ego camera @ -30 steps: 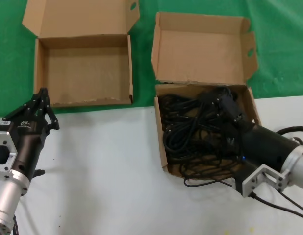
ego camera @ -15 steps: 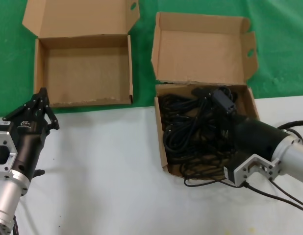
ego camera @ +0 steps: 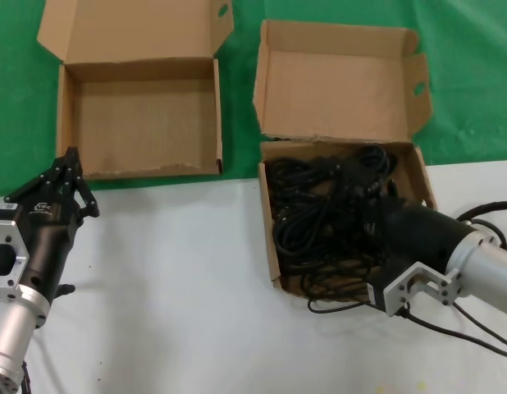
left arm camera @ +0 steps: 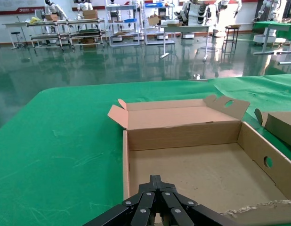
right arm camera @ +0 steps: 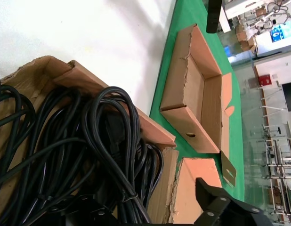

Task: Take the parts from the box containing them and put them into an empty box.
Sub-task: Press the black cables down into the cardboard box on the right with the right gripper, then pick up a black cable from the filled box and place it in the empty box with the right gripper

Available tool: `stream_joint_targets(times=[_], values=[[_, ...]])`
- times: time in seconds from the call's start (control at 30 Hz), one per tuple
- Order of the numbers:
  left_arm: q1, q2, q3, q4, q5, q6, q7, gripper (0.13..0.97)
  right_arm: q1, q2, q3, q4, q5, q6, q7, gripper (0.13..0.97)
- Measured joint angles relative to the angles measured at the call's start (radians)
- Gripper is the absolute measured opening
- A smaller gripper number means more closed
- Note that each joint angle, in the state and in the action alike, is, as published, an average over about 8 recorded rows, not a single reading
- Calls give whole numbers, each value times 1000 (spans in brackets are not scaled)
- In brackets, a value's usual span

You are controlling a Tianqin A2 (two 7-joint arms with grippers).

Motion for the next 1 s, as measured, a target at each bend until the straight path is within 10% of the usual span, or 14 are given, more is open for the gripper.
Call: stream_joint_targets(times=[0.53,1.0], values=[[0,0,0,0,0,0,0,145,-13,18,-26,6,3,47,21,383],[0,0,0,0,0,0,0,145,-27,32,-39,27,-14,57,78,238]])
